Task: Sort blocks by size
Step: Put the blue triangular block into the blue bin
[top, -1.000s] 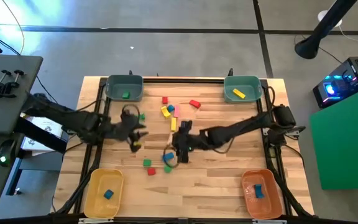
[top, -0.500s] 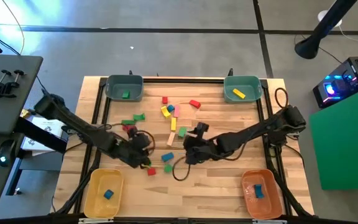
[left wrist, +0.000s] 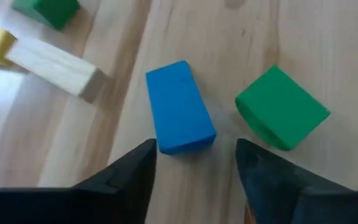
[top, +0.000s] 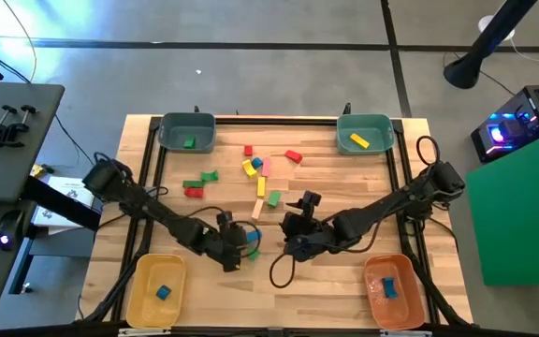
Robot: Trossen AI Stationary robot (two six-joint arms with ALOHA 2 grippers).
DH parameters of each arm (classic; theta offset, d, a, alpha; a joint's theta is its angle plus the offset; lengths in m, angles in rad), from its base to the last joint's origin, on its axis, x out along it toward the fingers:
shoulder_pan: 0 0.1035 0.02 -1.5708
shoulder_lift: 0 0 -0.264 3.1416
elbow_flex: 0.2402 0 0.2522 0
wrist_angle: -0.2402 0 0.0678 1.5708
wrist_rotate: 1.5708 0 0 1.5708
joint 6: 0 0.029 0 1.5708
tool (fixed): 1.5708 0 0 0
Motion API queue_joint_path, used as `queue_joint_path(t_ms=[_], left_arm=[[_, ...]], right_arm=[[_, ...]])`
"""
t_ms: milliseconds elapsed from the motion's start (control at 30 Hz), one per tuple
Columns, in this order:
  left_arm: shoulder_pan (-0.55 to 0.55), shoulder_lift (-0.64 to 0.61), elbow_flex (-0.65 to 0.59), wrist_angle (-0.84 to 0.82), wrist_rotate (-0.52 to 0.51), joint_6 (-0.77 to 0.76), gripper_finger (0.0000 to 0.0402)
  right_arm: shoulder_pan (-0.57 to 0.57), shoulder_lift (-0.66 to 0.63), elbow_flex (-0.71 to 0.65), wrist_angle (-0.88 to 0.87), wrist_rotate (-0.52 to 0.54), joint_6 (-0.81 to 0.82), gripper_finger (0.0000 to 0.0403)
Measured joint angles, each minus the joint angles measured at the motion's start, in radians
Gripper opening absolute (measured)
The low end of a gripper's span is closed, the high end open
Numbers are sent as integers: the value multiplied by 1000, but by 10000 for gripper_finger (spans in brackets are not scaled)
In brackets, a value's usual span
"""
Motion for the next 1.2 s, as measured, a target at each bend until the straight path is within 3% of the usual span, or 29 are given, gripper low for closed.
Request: queue_joint_path(t_ms=[233, 600, 867, 1100, 1200], left_arm=[[21, 40, 0, 17, -21, -69, 267], [46, 64, -1, 99, -39, -218, 257], [53, 101, 3, 96, -59, -236, 211], [59, 85, 3, 51, -57, -290, 102], [63, 39, 0, -48, -42, -332, 101]], right_arm=[[-11, 0, 0, 0, -8, 1, 281], [-9, 0, 0, 0, -9, 31, 281], [-9, 0, 0, 0, -10, 23, 281], [-5, 1, 0, -3, -16, 15, 281], [19, -15, -1, -33, -49, 5, 281]])
